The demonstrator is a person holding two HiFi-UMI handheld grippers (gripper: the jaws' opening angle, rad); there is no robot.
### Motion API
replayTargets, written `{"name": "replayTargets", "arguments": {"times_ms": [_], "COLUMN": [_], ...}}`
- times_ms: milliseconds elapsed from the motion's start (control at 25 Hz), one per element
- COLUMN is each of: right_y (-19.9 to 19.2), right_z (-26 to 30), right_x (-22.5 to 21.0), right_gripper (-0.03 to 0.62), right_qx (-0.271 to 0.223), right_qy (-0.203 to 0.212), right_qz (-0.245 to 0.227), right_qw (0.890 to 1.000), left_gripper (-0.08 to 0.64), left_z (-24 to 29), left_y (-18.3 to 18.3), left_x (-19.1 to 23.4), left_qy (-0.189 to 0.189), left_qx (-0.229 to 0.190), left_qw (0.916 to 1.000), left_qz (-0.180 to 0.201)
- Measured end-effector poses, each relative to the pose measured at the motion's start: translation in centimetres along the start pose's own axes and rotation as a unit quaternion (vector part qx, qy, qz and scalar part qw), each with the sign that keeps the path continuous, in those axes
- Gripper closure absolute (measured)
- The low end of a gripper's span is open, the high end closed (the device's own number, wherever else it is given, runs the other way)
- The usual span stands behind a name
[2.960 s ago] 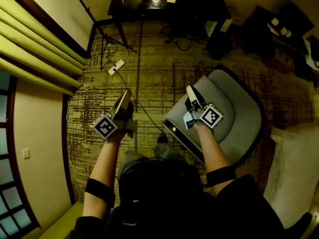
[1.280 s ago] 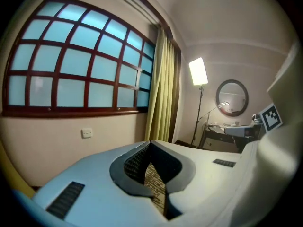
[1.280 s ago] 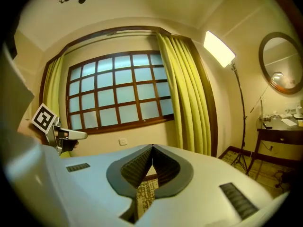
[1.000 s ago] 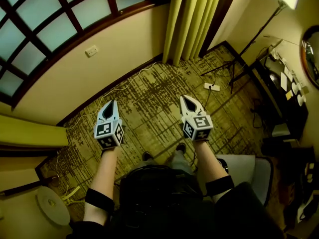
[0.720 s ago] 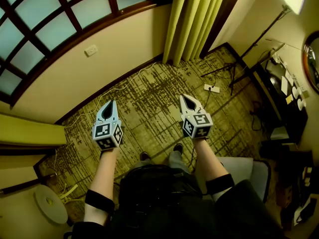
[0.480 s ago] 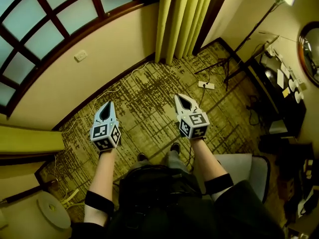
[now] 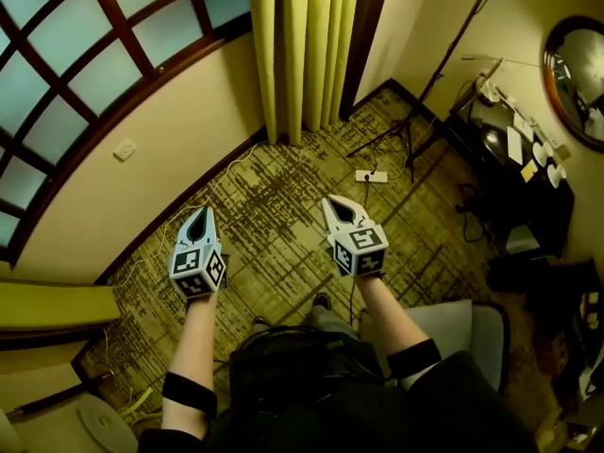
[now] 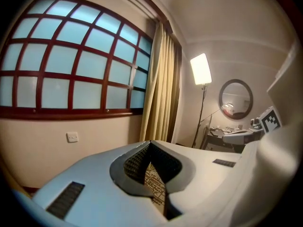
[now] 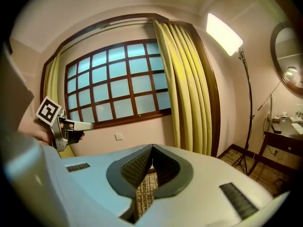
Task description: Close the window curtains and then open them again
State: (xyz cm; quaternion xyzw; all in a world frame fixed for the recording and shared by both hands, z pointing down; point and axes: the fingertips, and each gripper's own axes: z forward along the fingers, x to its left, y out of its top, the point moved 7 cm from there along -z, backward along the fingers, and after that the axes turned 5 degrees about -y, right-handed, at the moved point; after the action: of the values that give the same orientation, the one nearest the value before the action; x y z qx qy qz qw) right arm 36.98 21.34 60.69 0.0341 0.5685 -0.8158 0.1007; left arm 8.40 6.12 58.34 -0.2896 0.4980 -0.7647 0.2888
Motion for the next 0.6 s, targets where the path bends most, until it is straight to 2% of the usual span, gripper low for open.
{"name": "replayTargets", "arguments": {"times_ms": [320,600], "right_y": [1.7,3.6], "right_z": [1.3,5.1], "right_x": [-5.6,-6.3], "right_gripper": [0.592,0.592], "right_qx": [0.008,0.017], "right_qy": [-0.006,-0.020], "right_qz": [0.005,0.014], "right_qw": [1.000,1.000], "left_gripper": [0.552,0.552], "left_z": [4.7,10.1], "left_y": [3.0,4.2], "left_x": [-4.9,-3.6], "left_qy": [-0.016,-0.049], "left_qx": [0.001,0.012], "left_qw": [0.9998,0.9985], "left_qz": [0.014,0.023]}}
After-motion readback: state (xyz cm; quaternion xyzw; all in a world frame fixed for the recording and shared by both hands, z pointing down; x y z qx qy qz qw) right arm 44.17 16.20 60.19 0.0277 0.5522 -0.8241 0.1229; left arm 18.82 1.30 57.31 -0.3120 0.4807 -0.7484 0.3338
